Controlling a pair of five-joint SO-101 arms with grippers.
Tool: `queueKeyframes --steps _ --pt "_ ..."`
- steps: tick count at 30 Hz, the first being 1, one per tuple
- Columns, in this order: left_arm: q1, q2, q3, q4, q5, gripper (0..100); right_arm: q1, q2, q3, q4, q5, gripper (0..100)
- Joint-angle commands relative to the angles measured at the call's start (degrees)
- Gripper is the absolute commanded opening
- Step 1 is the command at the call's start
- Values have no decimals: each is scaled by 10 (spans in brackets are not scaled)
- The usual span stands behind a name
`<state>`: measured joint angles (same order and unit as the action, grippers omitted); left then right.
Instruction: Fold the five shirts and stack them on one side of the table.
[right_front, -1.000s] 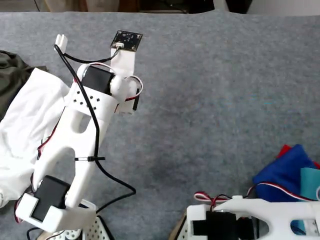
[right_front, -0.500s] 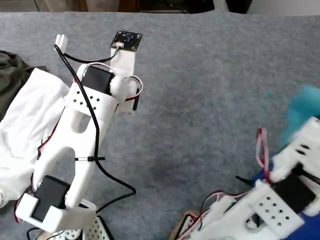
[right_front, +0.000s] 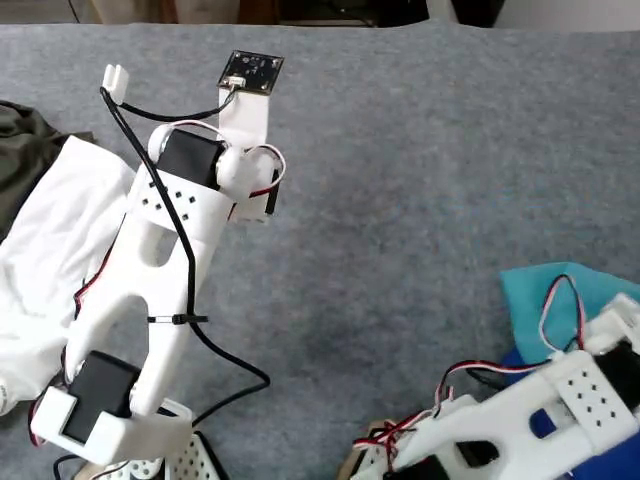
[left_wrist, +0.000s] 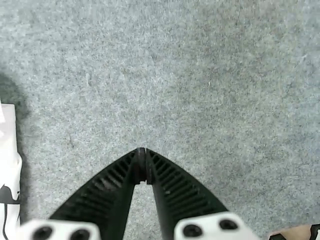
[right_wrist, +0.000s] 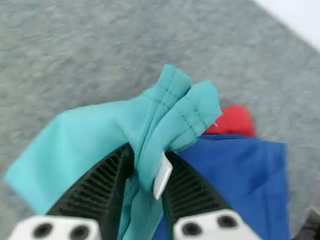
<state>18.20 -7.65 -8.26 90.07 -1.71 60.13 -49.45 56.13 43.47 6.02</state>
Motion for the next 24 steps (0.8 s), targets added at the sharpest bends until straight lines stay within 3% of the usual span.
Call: queueKeyframes --steps 1,8,12,18,24 --pt "-4 -29 -29 -6 -6 20 33 15 -17 -29 15 5" --pt "-4 -29 -29 -3 -7 20 121 19 -44 -24 68 5" --pt "-4 -29 -29 -3 -5 20 122 15 -50 25 79 5" --pt "-4 -29 -29 -3 -6 20 0 15 -137 113 10 5" --pt "-4 -29 -29 -3 -4 20 -219 15 -233 227 -69 5"
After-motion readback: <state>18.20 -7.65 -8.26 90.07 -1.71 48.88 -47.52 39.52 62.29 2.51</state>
